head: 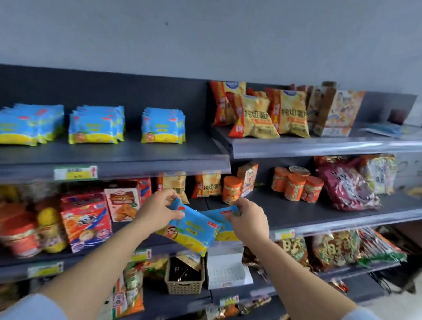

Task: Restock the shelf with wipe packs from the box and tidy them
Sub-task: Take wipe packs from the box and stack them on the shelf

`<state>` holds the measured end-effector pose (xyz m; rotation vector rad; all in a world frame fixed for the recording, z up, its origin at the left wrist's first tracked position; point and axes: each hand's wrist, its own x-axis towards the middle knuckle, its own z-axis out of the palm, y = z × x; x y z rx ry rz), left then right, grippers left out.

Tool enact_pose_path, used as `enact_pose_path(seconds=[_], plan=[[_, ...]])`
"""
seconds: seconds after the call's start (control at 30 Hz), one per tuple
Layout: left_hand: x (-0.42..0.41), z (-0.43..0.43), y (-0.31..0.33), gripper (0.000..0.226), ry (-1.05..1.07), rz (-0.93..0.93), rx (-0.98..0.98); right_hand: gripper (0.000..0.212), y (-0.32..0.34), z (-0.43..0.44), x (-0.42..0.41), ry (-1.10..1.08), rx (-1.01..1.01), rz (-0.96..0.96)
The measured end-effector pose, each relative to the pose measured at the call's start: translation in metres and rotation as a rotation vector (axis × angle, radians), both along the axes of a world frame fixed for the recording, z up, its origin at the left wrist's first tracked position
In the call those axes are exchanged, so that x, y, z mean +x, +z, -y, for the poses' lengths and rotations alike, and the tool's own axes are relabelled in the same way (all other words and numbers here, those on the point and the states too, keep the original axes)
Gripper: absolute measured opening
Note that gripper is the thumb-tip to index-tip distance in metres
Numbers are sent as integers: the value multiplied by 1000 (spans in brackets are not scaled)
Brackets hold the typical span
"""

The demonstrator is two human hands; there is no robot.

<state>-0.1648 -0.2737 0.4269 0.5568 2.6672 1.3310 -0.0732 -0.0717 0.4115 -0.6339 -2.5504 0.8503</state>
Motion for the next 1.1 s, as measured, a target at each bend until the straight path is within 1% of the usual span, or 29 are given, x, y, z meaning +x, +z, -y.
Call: enact_pose_path(seconds=[0.3,0.37,0.47,0.6,0.67,0.87,0.97,1.1], plan=[[-1,89,53,20,97,-72,161,24,58,73,-27,123,-5,-144],[-1,102,62,19,112,-83,195,28,68,87,-32,144,-40,-195],[1,121,73,19,135,-88,255,33,80,104,-38,179,-144,-267],[3,139,83,19,160,-90,336,30,90,121,-45,197,-182,-341],[1,145,88,18,170,-92,363,28,95,127,-48,204,-196,-374],[-14,149,101,18,202,-97,421,35,115,129,-64,217,-269,-437],[-27,144,107,23,207,-108,446,37,121,121,-80,195,-310,-464],[-52,131,113,22,219,-104,476,38,126,103,-109,213,-364,-485]])
